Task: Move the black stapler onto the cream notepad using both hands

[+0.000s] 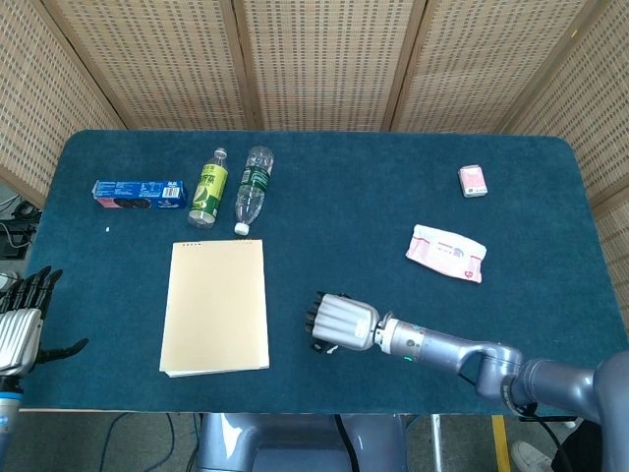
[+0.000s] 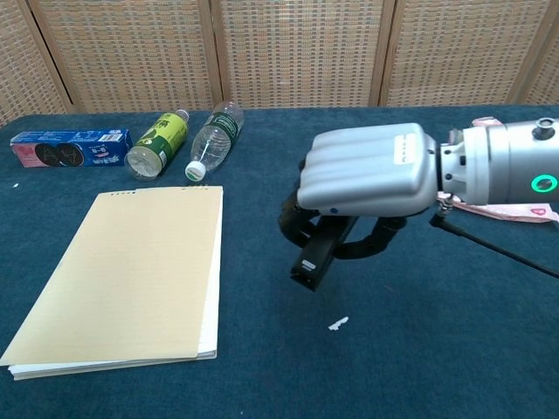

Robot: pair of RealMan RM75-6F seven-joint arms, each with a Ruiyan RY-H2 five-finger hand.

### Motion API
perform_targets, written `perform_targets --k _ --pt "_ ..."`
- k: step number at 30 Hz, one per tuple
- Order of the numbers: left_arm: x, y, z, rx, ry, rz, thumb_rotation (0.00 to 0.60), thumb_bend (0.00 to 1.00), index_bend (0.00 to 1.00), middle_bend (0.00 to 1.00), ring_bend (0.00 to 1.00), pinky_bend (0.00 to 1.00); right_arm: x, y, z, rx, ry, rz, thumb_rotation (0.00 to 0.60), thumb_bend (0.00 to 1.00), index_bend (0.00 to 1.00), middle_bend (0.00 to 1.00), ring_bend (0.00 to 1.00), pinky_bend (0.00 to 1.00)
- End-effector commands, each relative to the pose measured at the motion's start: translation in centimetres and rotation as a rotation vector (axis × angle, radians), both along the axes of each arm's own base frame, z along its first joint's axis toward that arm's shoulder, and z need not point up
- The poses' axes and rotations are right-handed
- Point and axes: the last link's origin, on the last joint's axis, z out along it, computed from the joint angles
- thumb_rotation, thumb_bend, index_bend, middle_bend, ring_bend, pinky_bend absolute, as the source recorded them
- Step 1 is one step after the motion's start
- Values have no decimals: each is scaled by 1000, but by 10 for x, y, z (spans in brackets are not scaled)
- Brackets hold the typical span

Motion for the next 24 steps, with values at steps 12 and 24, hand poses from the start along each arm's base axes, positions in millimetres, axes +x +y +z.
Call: perform_targets --k 12,24 --pt "-11 10 3 -3 -14 54 600 0 0 0 0 0 45 -6 -56 102 119 166 600 666 603 619 574 525" --pt "-14 12 2 -9 -12 65 600 0 0 0 0 0 46 -12 -80 110 155 189 600 685 607 622 576 525"
